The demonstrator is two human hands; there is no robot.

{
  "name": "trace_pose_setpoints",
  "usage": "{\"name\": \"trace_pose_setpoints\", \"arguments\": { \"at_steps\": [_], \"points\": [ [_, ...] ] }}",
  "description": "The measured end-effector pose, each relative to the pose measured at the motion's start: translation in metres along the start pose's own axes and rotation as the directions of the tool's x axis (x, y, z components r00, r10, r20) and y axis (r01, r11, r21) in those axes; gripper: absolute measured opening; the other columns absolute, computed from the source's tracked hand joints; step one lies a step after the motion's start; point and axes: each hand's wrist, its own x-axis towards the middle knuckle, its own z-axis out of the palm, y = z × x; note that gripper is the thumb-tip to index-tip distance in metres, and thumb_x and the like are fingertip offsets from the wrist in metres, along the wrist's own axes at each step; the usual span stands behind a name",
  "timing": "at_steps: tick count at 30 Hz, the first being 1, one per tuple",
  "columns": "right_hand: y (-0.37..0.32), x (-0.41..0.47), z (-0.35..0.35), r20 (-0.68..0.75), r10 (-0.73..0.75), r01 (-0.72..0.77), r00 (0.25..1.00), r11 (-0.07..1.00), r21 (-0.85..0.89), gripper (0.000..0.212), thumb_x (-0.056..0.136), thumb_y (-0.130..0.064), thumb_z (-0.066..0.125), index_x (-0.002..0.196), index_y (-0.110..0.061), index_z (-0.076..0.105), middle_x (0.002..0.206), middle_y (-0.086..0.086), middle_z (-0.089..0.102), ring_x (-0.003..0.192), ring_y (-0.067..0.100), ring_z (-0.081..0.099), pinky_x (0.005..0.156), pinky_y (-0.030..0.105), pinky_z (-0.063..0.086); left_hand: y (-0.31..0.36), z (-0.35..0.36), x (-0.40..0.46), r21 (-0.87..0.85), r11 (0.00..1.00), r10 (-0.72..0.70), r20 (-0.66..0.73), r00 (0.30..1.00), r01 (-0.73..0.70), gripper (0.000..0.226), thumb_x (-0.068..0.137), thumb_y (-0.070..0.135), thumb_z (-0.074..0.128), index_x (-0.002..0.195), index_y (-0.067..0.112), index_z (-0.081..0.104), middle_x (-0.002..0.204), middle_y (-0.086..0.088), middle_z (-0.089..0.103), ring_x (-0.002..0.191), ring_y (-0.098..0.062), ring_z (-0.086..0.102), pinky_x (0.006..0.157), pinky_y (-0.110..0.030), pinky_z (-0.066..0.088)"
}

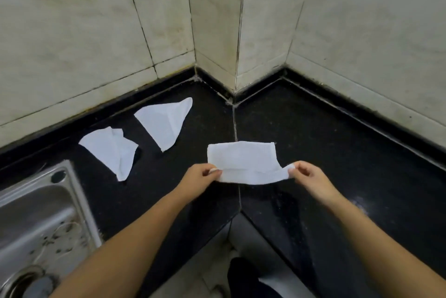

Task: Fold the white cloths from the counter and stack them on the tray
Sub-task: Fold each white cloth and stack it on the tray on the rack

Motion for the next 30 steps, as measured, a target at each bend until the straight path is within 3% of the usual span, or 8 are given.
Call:
{"name": "trace_pose_setpoints", "arguments": {
  "at_steps": [5,10,14,17,21,23,26,30],
  "points": [
    [0.045,-0.007,0.012,0.116,0.151,-0.149,0.982,0.989,-0.021,0.016,0.093,-0.015,0.057,0.086,-0.001,0.063,0.071,0.006,0.056,0.072,0.02,0.05,0.07,0.033,0.041,-0.03,0.013,-0.016,0.057,0.996,-0.067,0.036,0.997,0.065,0.039,0.095,0.029,0.052,0.061,0.015,0.043,0.061,0.002,0.038,0.056,-0.008,0.036,0.056,-0.025,0.027],
    [0.028,0.033,0.013,0.03,0.164,-0.161,0.986,0.984,-0.078,0.015,0.091,-0.018,0.058,0.083,-0.007,0.065,0.075,0.006,0.063,0.072,0.017,0.057,0.073,0.036,0.048,-0.023,0.007,0.011,0.037,0.99,-0.137,-0.059,0.989,0.139,0.04,0.096,0.032,0.049,0.064,0.008,0.048,0.065,-0.005,0.043,0.061,-0.015,0.041,0.06,-0.03,0.031],
    [0.016,0.07,0.019,-0.048,0.161,-0.168,0.986,0.965,-0.2,0.019,0.09,-0.02,0.054,0.082,-0.004,0.061,0.074,0.003,0.056,0.069,0.015,0.05,0.064,0.028,0.04,-0.016,0.008,0.044,0.087,0.963,-0.232,-0.217,0.948,0.256,0.038,0.094,0.031,0.051,0.06,0.015,0.043,0.061,0.001,0.046,0.059,-0.014,0.043,0.056,-0.029,0.033],
    [0.01,0.093,0.025,-0.084,0.135,-0.154,0.987,0.941,-0.302,0.016,0.093,-0.019,0.053,0.081,-0.009,0.058,0.069,-0.001,0.054,0.068,0.016,0.05,0.055,0.023,0.037,-0.018,0.01,0.061,0.155,0.93,-0.284,-0.277,0.918,0.334,0.037,0.093,0.034,0.052,0.062,0.018,0.042,0.063,0.003,0.046,0.065,-0.017,0.047,0.066,-0.034,0.038],
    [0.015,0.107,0.034,-0.115,0.133,-0.171,0.984,0.876,-0.45,0.014,0.093,-0.024,0.051,0.084,-0.014,0.057,0.084,0.006,0.06,0.077,0.022,0.057,0.066,0.03,0.044,-0.022,0.019,0.069,0.329,0.875,-0.232,-0.361,0.903,0.356,0.03,0.094,0.036,0.051,0.07,0.018,0.047,0.079,0.003,0.048,0.082,-0.019,0.05,0.081,-0.038,0.04],
    [0.017,0.107,0.038,-0.131,0.056,-0.124,0.99,0.795,-0.594,0.012,0.093,-0.025,0.05,0.088,-0.015,0.056,0.096,0.007,0.06,0.088,0.024,0.057,0.078,0.035,0.045,-0.022,0.023,0.069,0.389,0.849,-0.196,-0.398,0.896,0.358,0.021,0.093,0.036,0.051,0.085,0.017,0.054,0.091,0.001,0.051,0.092,-0.02,0.05,0.085,-0.036,0.037],
    [0.01,0.108,0.044,-0.104,-0.089,-0.027,0.991,0.617,-0.787,0.023,0.092,-0.022,0.05,0.114,-0.014,0.054,0.116,0.008,0.054,0.11,0.027,0.05,0.091,0.039,0.038,-0.022,0.026,0.064,0.336,0.857,-0.2,-0.483,0.853,0.391,0.021,0.091,0.037,0.054,0.097,0.016,0.052,0.1,-0.001,0.054,0.099,-0.02,0.05,0.086,-0.035,0.033],
    [-0.027,0.122,0.081,0.198,-0.201,0.278,0.959,0.556,-0.783,0.042,0.094,-0.023,0.048,0.136,-0.019,0.043,0.132,0.006,0.047,0.121,0.025,0.042,0.097,0.036,0.033,-0.022,0.026,0.039,0.327,0.824,-0.269,-0.495,0.826,0.464,0.034,0.09,0.046,0.053,0.108,0.018,0.051,0.11,0.0,0.054,0.107,-0.019,0.049,0.09,-0.034,0.033]
  ]
}}
